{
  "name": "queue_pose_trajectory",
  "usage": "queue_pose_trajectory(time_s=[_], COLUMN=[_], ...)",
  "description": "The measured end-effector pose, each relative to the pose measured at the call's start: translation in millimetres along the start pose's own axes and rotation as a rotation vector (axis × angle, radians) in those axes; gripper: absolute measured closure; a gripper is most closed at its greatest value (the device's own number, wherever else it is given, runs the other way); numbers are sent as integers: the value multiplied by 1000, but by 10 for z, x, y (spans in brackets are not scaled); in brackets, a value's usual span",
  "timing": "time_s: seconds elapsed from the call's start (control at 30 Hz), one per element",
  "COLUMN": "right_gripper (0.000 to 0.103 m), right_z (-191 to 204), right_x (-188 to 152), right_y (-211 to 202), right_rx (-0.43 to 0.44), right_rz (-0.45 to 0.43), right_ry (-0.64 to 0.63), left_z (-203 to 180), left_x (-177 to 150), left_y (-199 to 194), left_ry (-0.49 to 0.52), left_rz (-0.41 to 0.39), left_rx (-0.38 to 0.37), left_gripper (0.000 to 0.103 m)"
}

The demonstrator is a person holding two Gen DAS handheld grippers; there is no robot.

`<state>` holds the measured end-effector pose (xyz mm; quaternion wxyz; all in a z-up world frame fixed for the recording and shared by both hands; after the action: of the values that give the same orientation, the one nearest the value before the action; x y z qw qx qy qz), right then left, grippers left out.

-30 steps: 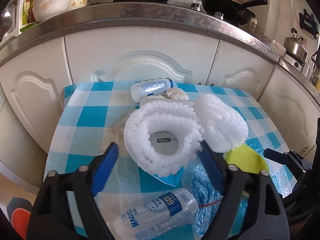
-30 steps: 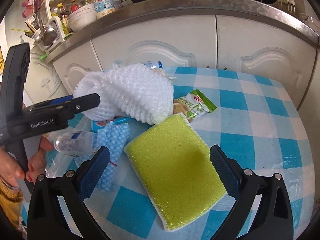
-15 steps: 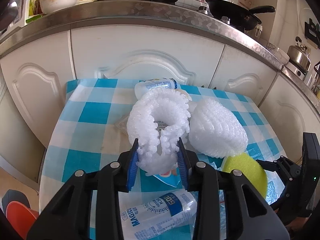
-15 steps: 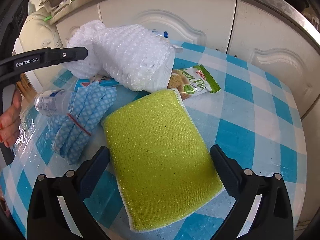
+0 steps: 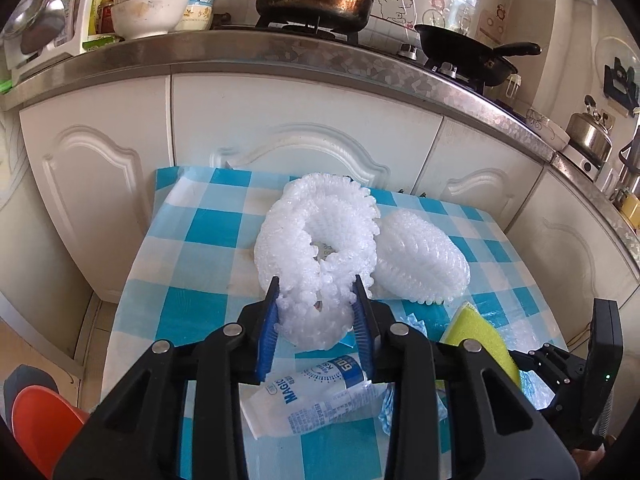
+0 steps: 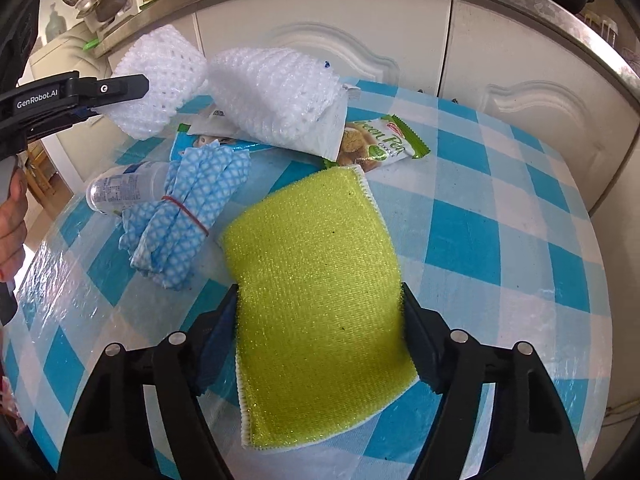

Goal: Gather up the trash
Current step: 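Carry foam net and sponge to the pink bucket and open both tools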

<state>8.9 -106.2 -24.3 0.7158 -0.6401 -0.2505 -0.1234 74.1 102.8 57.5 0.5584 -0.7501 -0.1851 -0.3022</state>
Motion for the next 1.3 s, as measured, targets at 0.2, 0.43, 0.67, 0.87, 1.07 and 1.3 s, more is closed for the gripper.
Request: queue_pose_trajectory(time_s=[0.2, 0.43, 0.67, 0.87, 1.07, 1.3], right_gripper=[36, 38, 38, 37, 35, 31], right_z=[-15, 12, 320, 870, 1623, 2712], right_x=[-172, -287, -316, -258, -116, 64], right_y=[-216, -573, -878, -1027, -1018, -862], right_rx=[7, 19, 50, 108, 210, 296], right_rz=[-47, -124, -170, -175, -145, -92], right_ry=[80, 142, 109, 11, -124, -336], left_z=[54, 222, 542, 947, 1432, 2054], left_x=[-84, -319, -623, -954, -1351, -1788], left_y=[-303, -691, -1104, -1466, -1692, -1799], left_ry=[-5, -23, -72, -128, -185, -290], left_rz=[-33, -62, -90, -113, -103, -52], left_rx=[-1, 12, 46, 111, 202, 253], left_gripper=[68, 68, 68, 68, 68, 68])
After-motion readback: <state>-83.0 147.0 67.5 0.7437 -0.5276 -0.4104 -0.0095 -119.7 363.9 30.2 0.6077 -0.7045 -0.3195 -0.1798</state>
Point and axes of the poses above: each gripper's, at about its wrist camera, not at the fingertips, and y roughly the way its jaws point, z to its left, x to its top, the point moved 3 cm from there along y, roughly the way its jaws point, and after that the axes turned 8 degrees about z, right-handed, at the moved point
